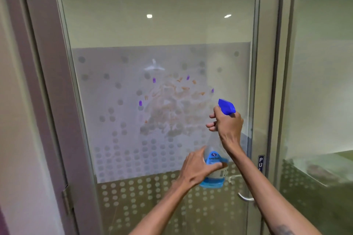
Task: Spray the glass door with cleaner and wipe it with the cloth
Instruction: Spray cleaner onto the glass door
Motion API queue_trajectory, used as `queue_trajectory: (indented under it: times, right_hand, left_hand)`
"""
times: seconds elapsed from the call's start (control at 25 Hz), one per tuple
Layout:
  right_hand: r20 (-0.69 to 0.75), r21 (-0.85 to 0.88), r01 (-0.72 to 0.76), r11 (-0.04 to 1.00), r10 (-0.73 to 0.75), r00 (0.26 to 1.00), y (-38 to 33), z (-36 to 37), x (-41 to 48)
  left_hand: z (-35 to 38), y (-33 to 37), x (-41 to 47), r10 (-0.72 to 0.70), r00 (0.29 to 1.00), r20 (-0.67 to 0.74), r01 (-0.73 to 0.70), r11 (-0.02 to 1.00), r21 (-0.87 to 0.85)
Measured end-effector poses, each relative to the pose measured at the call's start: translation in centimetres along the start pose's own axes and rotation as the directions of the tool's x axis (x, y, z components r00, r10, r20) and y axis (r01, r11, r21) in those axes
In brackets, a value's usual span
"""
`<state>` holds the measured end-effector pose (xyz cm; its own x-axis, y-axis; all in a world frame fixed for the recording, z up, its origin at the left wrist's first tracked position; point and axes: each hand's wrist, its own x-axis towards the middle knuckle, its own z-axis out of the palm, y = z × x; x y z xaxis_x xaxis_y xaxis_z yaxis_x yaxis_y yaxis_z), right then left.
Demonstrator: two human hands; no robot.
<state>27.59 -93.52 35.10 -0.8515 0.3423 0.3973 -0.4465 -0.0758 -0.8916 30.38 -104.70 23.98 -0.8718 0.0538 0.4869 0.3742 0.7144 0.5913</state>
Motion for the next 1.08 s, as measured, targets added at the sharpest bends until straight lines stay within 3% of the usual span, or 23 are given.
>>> queue_trajectory:
  times: [0.36, 0.64, 0.88, 1.08]
  right_hand:
    - [-0.026, -0.201, 0.121, 0.972, -0.129, 0.991, -2.0, -2.4, 0.1]
    - [0.086, -0.084, 0.137, 0.987, -0.130, 0.988, -3.9, 1.2, -1.5]
    - [0.151, -0.191, 0.219, 0.957, -0.192, 0.970, -5.6, 6.2, -3.0]
    - [0.268, -0.151, 0.203, 0.967, -0.158, 0.950, -4.8, 9.7, -5.2]
  left_hand:
    - [1.3, 3.3, -0.2, 0.054, 0.998, -0.043, -0.058, 0.991, -0.116]
    - [-1.9, 1.5, -0.4, -0.048, 0.995, -0.083, 0.037, 0.991, -0.132]
    - [-6.4, -0.3, -0.8, -0.064, 0.980, -0.189, 0.048, 0.995, -0.086]
    - [-8.8, -3.5, -3.0, -0.129, 0.972, -0.196, 0.105, 0.986, -0.128]
